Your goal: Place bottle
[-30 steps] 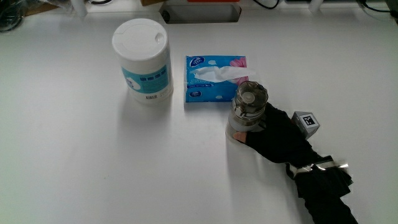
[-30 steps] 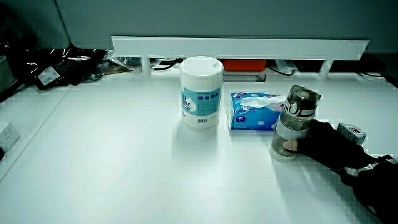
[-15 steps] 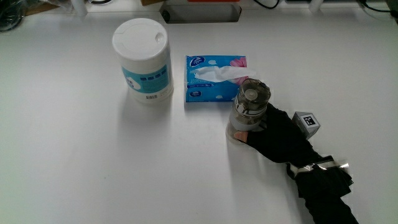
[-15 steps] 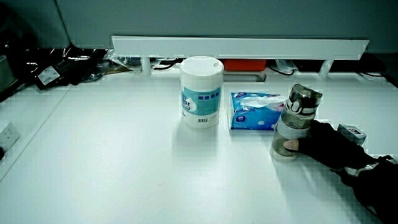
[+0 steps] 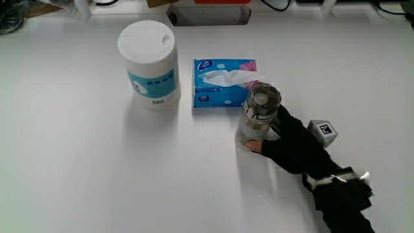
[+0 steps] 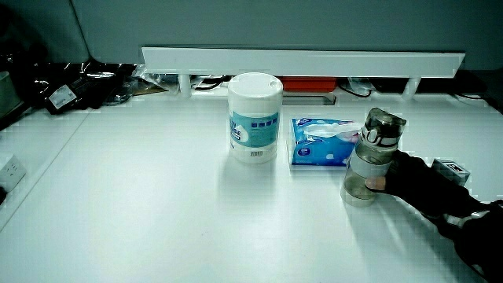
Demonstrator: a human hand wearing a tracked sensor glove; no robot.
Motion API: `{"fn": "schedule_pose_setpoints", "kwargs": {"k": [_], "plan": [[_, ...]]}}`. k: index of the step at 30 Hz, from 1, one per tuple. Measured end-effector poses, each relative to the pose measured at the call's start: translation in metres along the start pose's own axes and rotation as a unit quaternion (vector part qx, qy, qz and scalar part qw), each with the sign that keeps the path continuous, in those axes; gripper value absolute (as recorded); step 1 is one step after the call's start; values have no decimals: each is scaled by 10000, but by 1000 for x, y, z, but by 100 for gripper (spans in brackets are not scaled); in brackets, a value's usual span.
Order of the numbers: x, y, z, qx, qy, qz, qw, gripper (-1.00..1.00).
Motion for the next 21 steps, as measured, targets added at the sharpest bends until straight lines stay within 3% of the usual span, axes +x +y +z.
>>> {"fn": "schedule_pose_setpoints", "kwargs": {"k": [1,5,7,12,13,15,16,20,21], "plan": [[-3,-4,0,-16,2,-57,10000,-70],[-9,-20,6,144,-467,-150,9987,-90],[-15,-29,5,3,-754,247,9968,-100],[-20,-53,1,10,-1273,262,9915,-100],[-21,-60,-1,93,-1283,207,9915,-100],[-19,-68,-1,-25,-1258,531,9906,-100],[-14,-72,0,-8,-1317,544,9898,-100],[-25,-95,-12,96,-1184,638,9909,-100],[-18,-100,-8,131,-1351,558,9892,-100]]}}
